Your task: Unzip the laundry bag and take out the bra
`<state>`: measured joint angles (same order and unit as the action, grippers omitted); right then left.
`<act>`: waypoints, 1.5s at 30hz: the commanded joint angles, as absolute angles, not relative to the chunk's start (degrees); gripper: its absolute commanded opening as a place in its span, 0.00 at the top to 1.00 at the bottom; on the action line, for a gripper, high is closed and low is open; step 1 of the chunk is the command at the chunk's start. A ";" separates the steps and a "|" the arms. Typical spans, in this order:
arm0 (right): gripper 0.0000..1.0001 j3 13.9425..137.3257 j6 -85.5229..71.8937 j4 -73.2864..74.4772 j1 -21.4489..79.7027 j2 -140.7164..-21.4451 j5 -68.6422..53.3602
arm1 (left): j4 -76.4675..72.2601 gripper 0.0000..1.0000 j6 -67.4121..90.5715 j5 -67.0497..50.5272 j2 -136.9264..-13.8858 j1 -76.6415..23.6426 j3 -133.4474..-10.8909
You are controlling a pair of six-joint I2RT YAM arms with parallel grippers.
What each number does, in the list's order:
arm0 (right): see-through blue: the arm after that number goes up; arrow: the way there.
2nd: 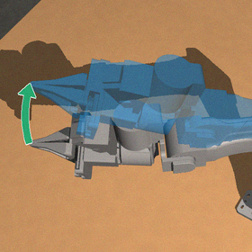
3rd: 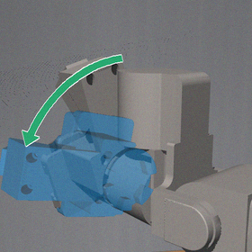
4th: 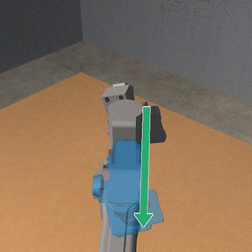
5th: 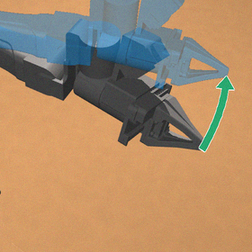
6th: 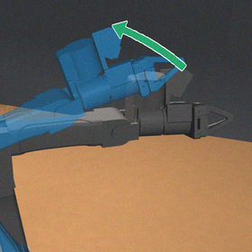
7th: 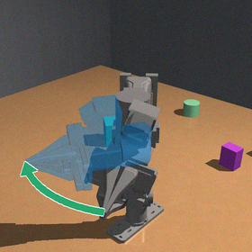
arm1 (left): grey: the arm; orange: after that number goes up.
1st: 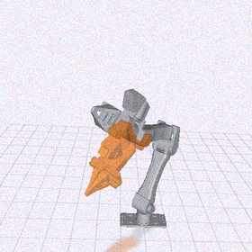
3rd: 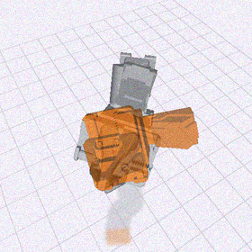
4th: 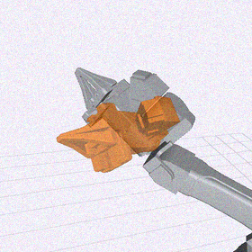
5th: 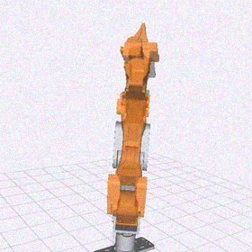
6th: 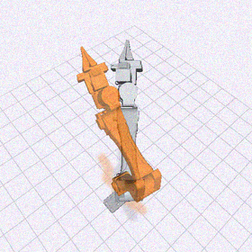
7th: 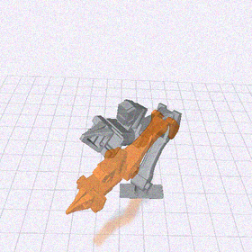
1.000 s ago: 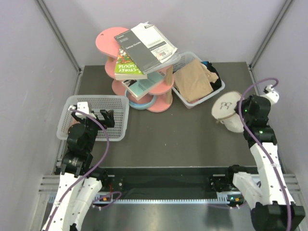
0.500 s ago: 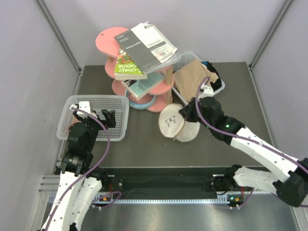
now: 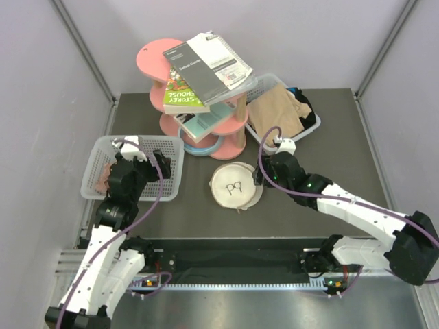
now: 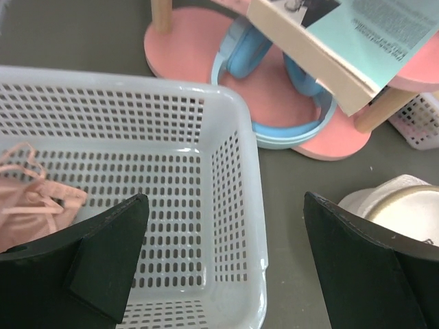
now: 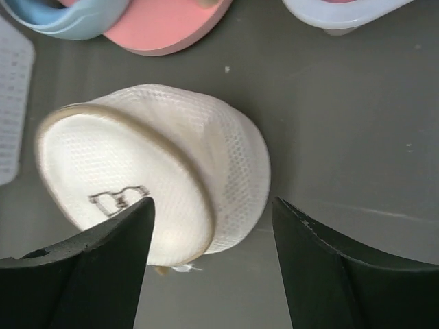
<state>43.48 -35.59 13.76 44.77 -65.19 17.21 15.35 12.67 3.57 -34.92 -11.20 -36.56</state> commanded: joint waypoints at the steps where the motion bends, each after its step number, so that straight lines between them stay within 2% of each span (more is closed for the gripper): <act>1: 0.31 44.04 -31.82 15.38 45.00 -62.77 23.03 | 14.76 0.01 17.22 2.20 -38.58 -11.34 -40.86; 7: 0.34 37.45 -28.83 6.43 45.35 -54.95 13.64 | 14.94 0.02 21.18 0.88 -41.31 -12.57 -42.45; 12: 0.38 30.33 -32.51 -4.81 48.15 -54.93 3.26 | 13.37 0.03 24.33 0.26 -43.68 -17.11 -41.32; 18: 0.41 32.60 -35.94 -8.17 59.31 -65.18 6.67 | 6.16 0.02 27.59 7.99 -50.51 -32.32 -39.11; 22: 0.45 35.15 -40.07 -7.47 62.93 -71.97 9.84 | 0.89 0.01 30.32 6.95 -54.84 -36.38 -37.62; 26: 0.48 35.16 -43.59 -9.40 63.98 -75.93 10.28 | -2.19 0.01 32.08 5.89 -57.39 -37.88 -35.25; 30: 0.48 34.72 -46.05 -9.23 64.16 -77.08 11.42 | -6.58 0.07 35.06 1.68 -58.97 -38.14 -30.86; 34: 0.48 34.72 -46.41 -7.82 64.16 -75.68 12.74 | -8.87 0.10 36.65 1.14 -60.29 -38.67 -28.74; 41: 0.47 33.23 -47.72 -6.33 64.25 -72.25 14.59 | -10.46 0.23 40.08 -1.84 -64.15 -39.02 -26.63; 45: 0.47 32.78 -48.07 -6.15 64.25 -71.46 14.68 | -12.03 0.25 40.34 -1.93 -65.12 -39.73 -26.46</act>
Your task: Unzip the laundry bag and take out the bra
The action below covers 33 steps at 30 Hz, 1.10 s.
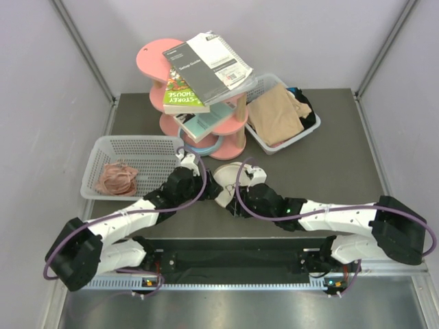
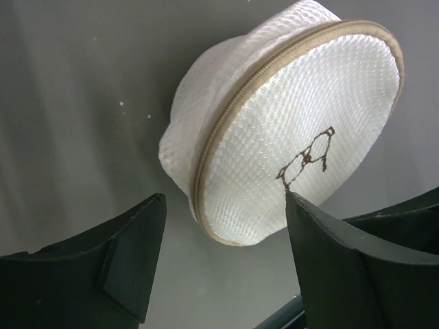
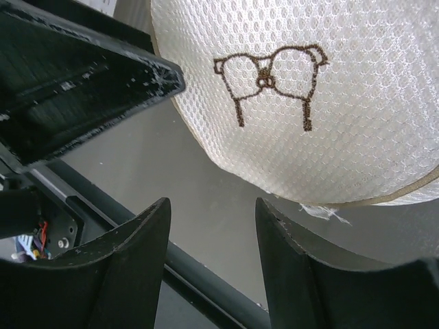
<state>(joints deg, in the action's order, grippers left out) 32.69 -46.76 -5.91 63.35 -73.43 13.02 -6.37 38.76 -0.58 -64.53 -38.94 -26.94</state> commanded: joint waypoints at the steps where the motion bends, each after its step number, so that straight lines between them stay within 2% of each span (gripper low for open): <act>1: 0.47 32.61 -47.99 -6.15 64.16 -71.46 14.59 | -12.30 0.26 40.52 -2.11 -65.47 -39.81 -26.46; 6: 0.47 32.43 -48.43 -6.24 64.16 -70.93 14.50 | -10.91 0.30 40.43 -0.80 -68.29 -40.69 -26.72; 12: 0.47 31.99 -48.08 -6.33 64.34 -70.31 14.33 | -12.13 0.39 41.31 2.55 -68.82 -43.24 -25.93; 15: 0.46 32.08 -47.64 -5.80 64.77 -70.14 14.41 | -13.44 0.54 42.10 2.11 -70.48 -44.38 -26.28; 16: 0.46 32.25 -47.72 -5.19 65.12 -70.14 14.59 | -13.97 0.62 42.45 2.02 -70.92 -44.56 -26.28; 17: 0.46 32.26 -47.72 -4.75 65.39 -70.05 15.11 | -14.67 0.78 43.23 1.85 -70.93 -44.91 -26.28; 20: 0.46 32.69 -48.16 -1.68 66.62 -69.52 17.40 | -14.42 0.97 44.56 1.84 -70.14 -45.17 -26.63; 21: 0.46 32.87 -48.51 -0.54 66.88 -69.26 18.19 | -14.07 1.00 44.91 2.45 -69.70 -45.26 -26.72; 26: 0.47 33.40 -49.48 7.19 67.85 -66.45 22.67 | -11.96 1.00 47.36 3.87 -66.10 -45.26 -27.24; 33: 0.49 32.26 -49.92 8.09 68.47 -64.86 24.26 | -11.51 1.00 49.75 2.90 -63.63 -45.26 -27.77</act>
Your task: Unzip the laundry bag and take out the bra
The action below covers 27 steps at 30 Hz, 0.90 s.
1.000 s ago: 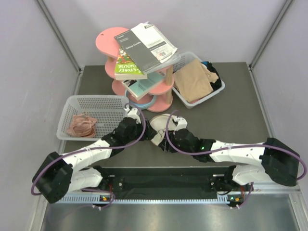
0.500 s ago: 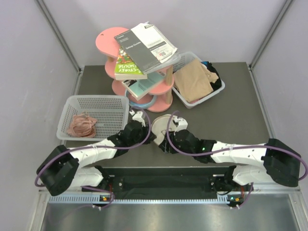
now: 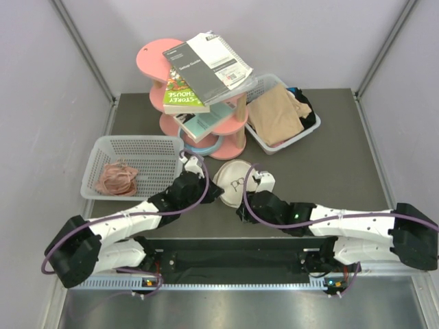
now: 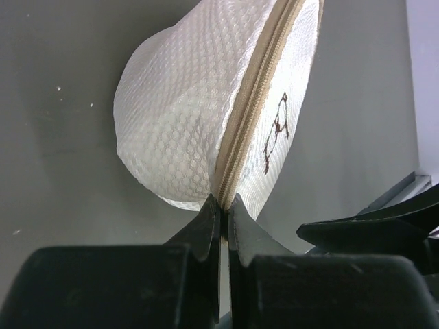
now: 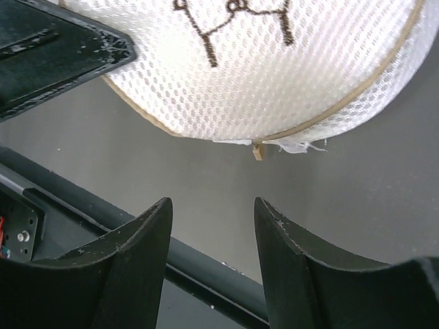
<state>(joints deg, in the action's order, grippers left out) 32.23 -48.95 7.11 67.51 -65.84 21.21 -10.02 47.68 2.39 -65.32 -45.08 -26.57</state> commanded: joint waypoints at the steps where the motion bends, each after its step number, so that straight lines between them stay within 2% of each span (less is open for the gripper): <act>1: 0.49 32.08 -50.01 7.65 68.55 -65.12 24.43 | -11.43 1.00 49.83 2.73 -63.46 -45.26 -27.77; 13: 0.55 33.75 -45.89 2.20 68.64 -72.77 28.03 | -11.34 1.00 52.29 0.62 -60.91 -45.26 -27.33; 27: 0.59 33.84 -42.19 -3.51 68.64 -76.02 29.36 | -11.16 1.00 53.09 0.26 -60.03 -45.26 -26.72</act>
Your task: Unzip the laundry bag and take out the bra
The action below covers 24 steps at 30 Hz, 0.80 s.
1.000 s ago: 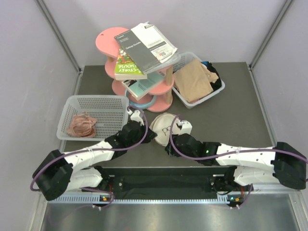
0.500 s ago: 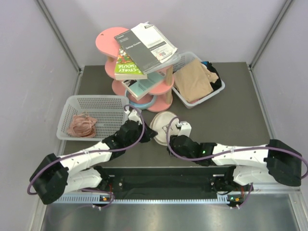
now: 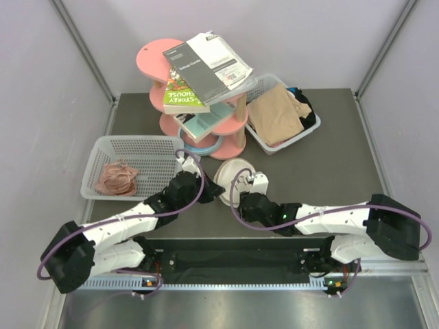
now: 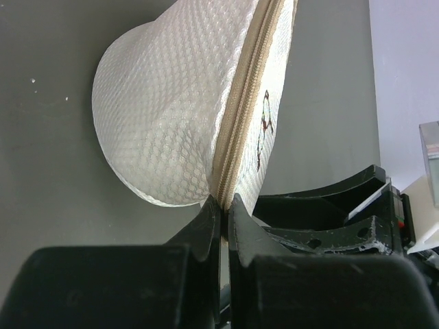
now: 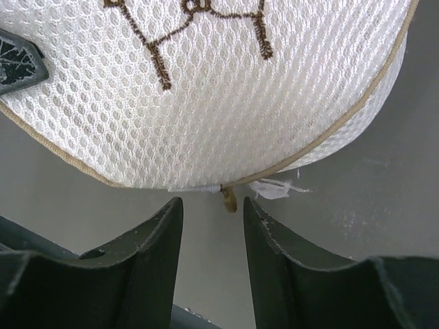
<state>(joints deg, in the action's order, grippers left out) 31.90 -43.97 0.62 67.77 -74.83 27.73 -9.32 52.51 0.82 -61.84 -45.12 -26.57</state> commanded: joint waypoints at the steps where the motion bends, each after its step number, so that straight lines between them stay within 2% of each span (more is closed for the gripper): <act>1: 0.60 33.84 -41.67 -3.95 68.56 -76.20 29.53 | -11.25 1.00 53.17 0.26 -59.94 -45.26 -26.63; 5: 0.64 34.54 -41.31 -3.69 68.55 -77.43 29.97 | -11.34 1.00 53.44 -1.32 -59.42 -45.35 -26.54; 8: 0.72 34.63 -40.96 -3.87 68.55 -77.69 30.58 | -11.25 1.00 53.53 -1.41 -59.15 -45.26 -26.37; 13: 1.00 35.33 -40.61 -2.29 68.55 -77.96 31.46 | -10.90 1.00 53.53 -1.41 -58.89 -45.26 -26.19; 24: 1.00 32.70 -40.87 -0.88 67.77 -74.54 31.90 | -7.21 1.00 51.24 -0.53 -57.84 -45.18 -27.24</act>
